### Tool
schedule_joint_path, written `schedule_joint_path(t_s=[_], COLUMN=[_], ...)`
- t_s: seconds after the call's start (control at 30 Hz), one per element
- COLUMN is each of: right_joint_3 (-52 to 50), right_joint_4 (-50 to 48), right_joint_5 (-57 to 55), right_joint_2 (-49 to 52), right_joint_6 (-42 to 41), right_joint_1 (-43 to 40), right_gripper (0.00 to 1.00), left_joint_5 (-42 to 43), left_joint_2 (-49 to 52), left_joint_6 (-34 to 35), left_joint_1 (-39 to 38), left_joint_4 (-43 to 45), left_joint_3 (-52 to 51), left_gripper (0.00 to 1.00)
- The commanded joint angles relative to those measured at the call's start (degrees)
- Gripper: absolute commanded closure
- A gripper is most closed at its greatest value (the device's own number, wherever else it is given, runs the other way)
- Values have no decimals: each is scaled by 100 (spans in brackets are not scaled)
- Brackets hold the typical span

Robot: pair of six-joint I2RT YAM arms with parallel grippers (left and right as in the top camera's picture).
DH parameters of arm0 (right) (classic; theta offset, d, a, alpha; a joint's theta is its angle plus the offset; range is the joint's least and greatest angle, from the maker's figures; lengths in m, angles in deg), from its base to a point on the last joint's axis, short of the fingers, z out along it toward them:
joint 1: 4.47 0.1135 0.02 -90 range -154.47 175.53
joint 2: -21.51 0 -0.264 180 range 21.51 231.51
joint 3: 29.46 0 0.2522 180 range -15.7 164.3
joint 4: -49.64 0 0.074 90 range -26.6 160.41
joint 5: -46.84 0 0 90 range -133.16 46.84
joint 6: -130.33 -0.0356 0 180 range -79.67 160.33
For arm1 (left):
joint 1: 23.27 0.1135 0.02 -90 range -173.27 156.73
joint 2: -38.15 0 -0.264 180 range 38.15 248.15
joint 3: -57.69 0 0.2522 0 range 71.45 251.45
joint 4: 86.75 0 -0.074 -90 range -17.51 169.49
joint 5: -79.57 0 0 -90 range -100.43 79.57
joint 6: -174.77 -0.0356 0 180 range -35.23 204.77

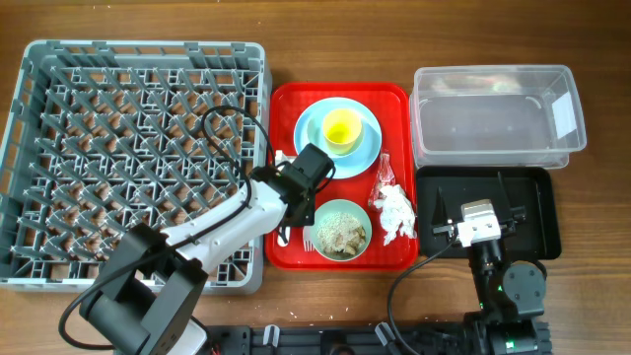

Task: Sort waste into correct bins and load items into the dishwasher rack

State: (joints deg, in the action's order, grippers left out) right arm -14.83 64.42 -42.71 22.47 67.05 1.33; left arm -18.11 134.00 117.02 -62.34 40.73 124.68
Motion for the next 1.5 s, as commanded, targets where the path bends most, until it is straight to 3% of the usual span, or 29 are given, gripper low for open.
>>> schedule_joint_path(t_s=[0.0,0.63,0.7,0.77,1.03,1.3,1.47], right_joint_3=[-11,-11,-11,-11,-11,-11,-11], right_joint_4=[-28,-28,-28,-28,-28,-28,-28], right_joint_5=[96,96,96,96,96,96,96], right_joint_2=[-15,-15,-15,-15,-15,-15,-15], right_joint_6=[33,31,33,31,33,31,33], right_joint_1=[2,2,2,2,2,2,2], right_gripper=[0,0,0,0,0,0,0], left_joint_5=[-140,-140,-138,-140,-151,-1211,-1274], left_joint_2=[61,61,59,11,-1137,-2844,-2979], left_joint_6=[22,170,168,164,101,92,-358], left_joint_1=[-4,-9,-9,-9,-2,398,1196], left_joint_4=[205,1047,1078,1084,918,-46,-1067], left_joint_3=[-208,-702,-699,-643,72,293,291], left_gripper=[78,86,96,96,96,96,96])
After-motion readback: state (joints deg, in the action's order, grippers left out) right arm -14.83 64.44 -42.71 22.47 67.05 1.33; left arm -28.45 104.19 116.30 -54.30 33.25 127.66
